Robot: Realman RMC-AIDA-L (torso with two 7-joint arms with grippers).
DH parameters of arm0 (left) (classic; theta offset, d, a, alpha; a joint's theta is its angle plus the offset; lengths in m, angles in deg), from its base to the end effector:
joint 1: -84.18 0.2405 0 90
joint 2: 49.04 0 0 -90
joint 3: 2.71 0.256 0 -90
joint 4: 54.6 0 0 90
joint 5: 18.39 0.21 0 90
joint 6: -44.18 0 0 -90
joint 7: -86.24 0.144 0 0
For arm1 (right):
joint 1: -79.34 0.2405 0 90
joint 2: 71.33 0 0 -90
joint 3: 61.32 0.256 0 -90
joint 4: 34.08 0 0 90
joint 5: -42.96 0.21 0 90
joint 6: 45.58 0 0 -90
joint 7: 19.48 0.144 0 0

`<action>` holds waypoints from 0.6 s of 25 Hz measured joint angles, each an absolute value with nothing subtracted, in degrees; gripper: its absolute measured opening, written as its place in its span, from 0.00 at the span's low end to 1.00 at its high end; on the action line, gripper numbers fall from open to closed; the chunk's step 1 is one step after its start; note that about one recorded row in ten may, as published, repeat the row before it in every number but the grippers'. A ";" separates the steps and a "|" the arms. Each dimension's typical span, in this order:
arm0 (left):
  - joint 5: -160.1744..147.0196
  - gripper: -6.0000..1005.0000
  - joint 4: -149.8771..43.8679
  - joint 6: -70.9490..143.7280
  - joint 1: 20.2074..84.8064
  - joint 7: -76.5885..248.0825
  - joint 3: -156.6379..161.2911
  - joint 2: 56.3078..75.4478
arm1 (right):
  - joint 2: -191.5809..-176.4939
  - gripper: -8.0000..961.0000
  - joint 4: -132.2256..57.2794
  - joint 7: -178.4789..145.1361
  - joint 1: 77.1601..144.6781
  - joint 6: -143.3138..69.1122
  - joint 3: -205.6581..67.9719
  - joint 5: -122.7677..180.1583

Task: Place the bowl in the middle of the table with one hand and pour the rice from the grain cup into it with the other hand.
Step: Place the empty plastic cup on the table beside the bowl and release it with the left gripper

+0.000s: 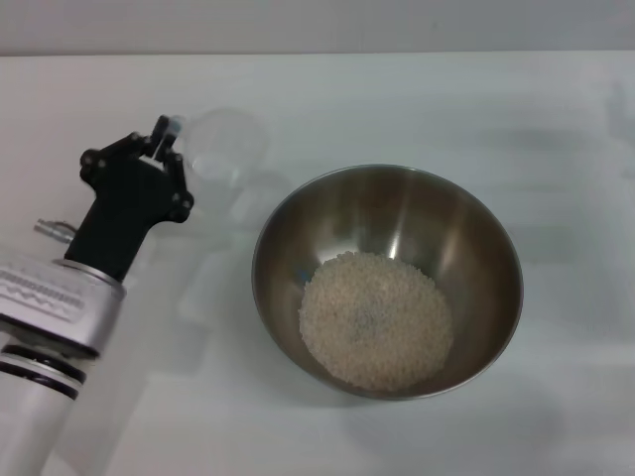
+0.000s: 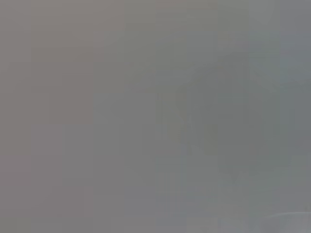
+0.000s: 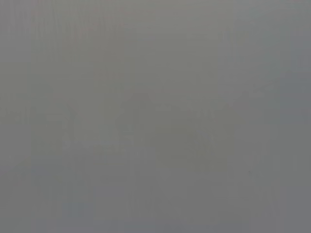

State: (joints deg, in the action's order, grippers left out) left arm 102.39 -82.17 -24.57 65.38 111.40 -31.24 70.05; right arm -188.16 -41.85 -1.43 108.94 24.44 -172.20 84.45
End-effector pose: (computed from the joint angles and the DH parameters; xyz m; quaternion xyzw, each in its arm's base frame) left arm -0.2687 0.2904 -0.0733 -0.7616 -0.0629 -0.2444 0.5969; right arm 0.3229 0.3658 0.0469 -0.5914 0.2528 0.3978 0.6543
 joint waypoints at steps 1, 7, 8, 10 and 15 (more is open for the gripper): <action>102.39 0.03 -82.17 -24.57 65.38 111.40 -31.24 70.05 | -188.16 0.49 -41.85 -1.43 108.94 24.44 -172.20 84.45; 99.77 0.03 -80.44 -21.43 65.50 99.72 -31.98 69.90 | -188.56 0.49 -42.05 -1.39 108.77 25.34 -172.20 84.45; 99.69 0.03 -80.42 -20.93 65.50 99.17 -32.00 69.89 | -188.56 0.49 -42.05 -1.39 108.77 25.34 -172.20 84.45; 99.63 0.03 -80.40 -19.70 65.49 98.19 -32.04 69.90 | -188.60 0.49 -42.06 -1.35 108.59 26.18 -172.20 84.45; 99.54 0.03 -80.33 -16.81 65.34 97.19 -32.06 70.11 | -188.66 0.49 -42.08 -1.28 108.38 27.37 -172.20 84.39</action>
